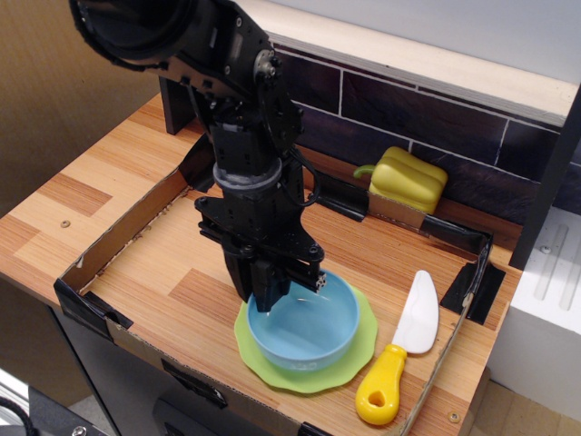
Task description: Take bowl off plate
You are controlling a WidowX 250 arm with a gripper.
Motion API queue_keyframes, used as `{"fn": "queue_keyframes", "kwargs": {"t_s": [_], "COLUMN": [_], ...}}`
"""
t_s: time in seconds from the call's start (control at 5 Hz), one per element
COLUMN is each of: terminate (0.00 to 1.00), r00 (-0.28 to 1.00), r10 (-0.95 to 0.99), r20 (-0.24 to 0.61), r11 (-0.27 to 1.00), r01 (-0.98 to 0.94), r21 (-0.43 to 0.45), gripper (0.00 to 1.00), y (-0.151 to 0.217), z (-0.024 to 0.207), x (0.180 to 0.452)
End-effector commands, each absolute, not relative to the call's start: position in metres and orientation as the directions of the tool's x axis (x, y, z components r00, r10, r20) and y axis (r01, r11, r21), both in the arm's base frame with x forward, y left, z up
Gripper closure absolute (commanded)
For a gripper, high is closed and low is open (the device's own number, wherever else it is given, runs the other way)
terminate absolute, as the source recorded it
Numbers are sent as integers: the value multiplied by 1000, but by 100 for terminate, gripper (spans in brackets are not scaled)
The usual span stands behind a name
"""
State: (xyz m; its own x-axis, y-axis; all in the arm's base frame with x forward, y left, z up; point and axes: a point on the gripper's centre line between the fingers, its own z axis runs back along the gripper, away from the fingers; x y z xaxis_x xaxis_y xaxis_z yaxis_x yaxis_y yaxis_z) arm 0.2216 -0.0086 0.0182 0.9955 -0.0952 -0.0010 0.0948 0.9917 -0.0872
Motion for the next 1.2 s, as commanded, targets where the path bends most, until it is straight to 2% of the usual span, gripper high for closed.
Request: {"fn": "queue_keyframes", "kwargs": {"t_s": [0.0, 0.2, 0.4, 0.6, 0.8, 1.0], "terminate": [0, 0, 0, 0, 0, 0], "r00": [995, 996, 994, 994, 996, 998], "r10": [-67, -9, 62, 64, 24, 5], "r20": [69, 94, 88, 87, 82, 56], "r11": [989, 989, 992, 997, 1000, 1000], "r01": [75, 23, -52, -61, -24, -6], "r21": [-126, -147, -115, -41, 0, 19], "gripper": [100, 100, 100, 100, 100, 100], "y": [7, 25, 54, 82, 95, 93], "z": [44, 63, 60, 48, 39, 31], "x": [226, 226, 228, 224, 217, 213]}}
